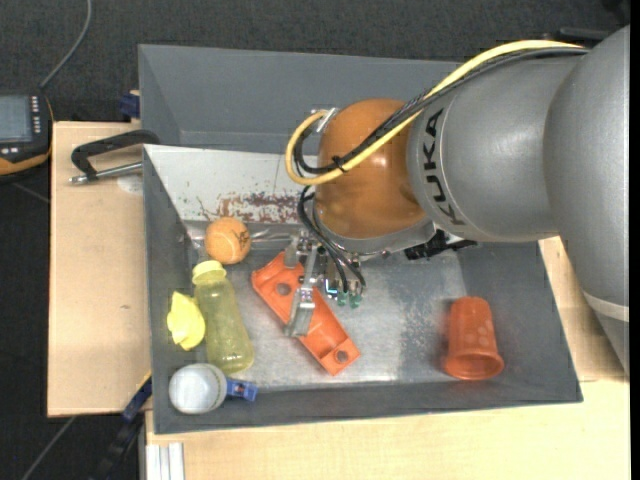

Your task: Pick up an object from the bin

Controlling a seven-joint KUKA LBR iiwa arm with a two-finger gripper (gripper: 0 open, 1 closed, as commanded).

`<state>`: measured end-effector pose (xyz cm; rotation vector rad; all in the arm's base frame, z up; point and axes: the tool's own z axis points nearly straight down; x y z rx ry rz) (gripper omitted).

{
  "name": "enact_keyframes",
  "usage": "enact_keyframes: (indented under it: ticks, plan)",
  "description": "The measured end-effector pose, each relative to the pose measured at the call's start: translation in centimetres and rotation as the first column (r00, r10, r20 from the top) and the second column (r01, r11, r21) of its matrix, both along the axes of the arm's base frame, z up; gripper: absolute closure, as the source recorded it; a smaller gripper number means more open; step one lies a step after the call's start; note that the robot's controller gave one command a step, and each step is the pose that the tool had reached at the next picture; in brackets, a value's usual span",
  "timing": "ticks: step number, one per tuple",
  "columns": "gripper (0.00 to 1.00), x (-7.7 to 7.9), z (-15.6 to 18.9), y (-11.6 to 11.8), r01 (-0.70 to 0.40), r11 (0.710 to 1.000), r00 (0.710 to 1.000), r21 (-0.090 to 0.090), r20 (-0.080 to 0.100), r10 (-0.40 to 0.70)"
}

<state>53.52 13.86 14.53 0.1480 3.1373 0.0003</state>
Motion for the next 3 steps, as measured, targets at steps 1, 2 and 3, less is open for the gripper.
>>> enact_keyframes:
  ticks: [1, 2, 3]
  plan:
    - [0.0, 1.3, -1.3, -3.2, 0.034, 0.999, 0.999, 0.005, -0.002, -0.034]
    - [0.0, 1.4, -3.1, -5.3, 0.17, 0.985, 0.985, -0.002, -0.001, -0.17]
    - [0.0, 1.9, -5.5, -4.5, 0.112, 0.994, 0.994, 0.004, -0.002, -0.112]
